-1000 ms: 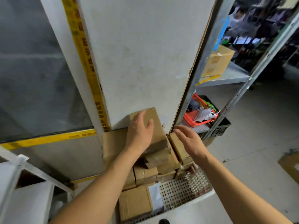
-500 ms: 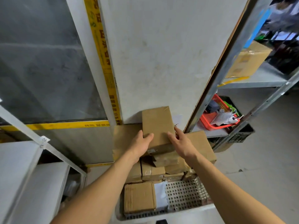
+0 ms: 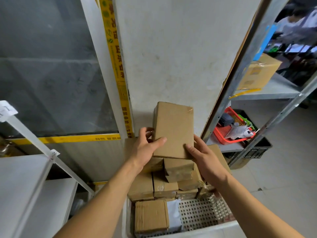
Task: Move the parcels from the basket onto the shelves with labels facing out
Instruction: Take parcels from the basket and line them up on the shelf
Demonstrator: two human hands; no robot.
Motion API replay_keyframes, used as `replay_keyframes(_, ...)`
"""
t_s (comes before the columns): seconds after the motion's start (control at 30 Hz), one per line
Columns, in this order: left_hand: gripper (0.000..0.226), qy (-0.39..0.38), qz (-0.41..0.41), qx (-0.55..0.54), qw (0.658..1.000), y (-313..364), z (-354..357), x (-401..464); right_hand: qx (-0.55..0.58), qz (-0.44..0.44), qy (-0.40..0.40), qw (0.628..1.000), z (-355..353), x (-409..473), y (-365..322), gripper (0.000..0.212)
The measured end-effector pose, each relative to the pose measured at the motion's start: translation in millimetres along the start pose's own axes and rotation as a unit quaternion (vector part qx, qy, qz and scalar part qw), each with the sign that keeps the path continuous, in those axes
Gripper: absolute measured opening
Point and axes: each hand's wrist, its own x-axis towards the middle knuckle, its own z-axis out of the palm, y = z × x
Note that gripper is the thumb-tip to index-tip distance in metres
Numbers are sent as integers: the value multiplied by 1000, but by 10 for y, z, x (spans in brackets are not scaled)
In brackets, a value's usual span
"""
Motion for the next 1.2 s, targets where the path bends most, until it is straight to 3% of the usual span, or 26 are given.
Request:
replay_keyframes(0.1,71,-18,18,-34,999,36,-12,-99,13,19,-4,1000,102,-57,-56,46)
replay_keyframes(0.17,78,2,36,-20,999,18,-16,-148,-1,35,-2,999,167,-79,-84,46)
replay_keyframes(0.23,95,73,69,53,994,-24,-18,-196,-84,16,32,996,265,-91,-167,51)
replay_keyframes(0.33,113,159,138,220,952,-34,91,-309,-196,-22,118,973,443,-100,-256,60)
replay_keyframes(0.43,118,185,210,331,901,16,243,-450,-76,-5,41,996,629,-157,-279,69)
replay_keyframes(0.5,115,171,263,338,887,-19,282,-492,9,-9,-9,1000,646,-172,-340,56)
replay_keyframes(0.63,93,99,288,266,914,-30,319,-589,92,-23,-32,995,558,-179,-399,49)
replay_keyframes(0.8,77,10,259,190,947,5,312,-633,58,7,-11,998,499,-138,-265,53)
replay_keyframes(0.93,75,-105,172,130,971,62,199,-704,27,66,14,997,322,-52,-205,115)
replay_keyframes(0.97,73,-122,152,103,975,72,174,-700,15,69,20,997,309,-42,-196,120)
replay_keyframes(1.03,66,-99,136,63,984,99,147,-669,19,69,9,997,259,-16,-148,110)
replay_keyframes(1.13,66,52,122,100,986,131,39,-529,39,49,-40,997,189,2,-135,74)
replay_keyframes(1.2,74,45,74,77,993,153,-70,-451,46,40,-67,996,163,21,-150,60)
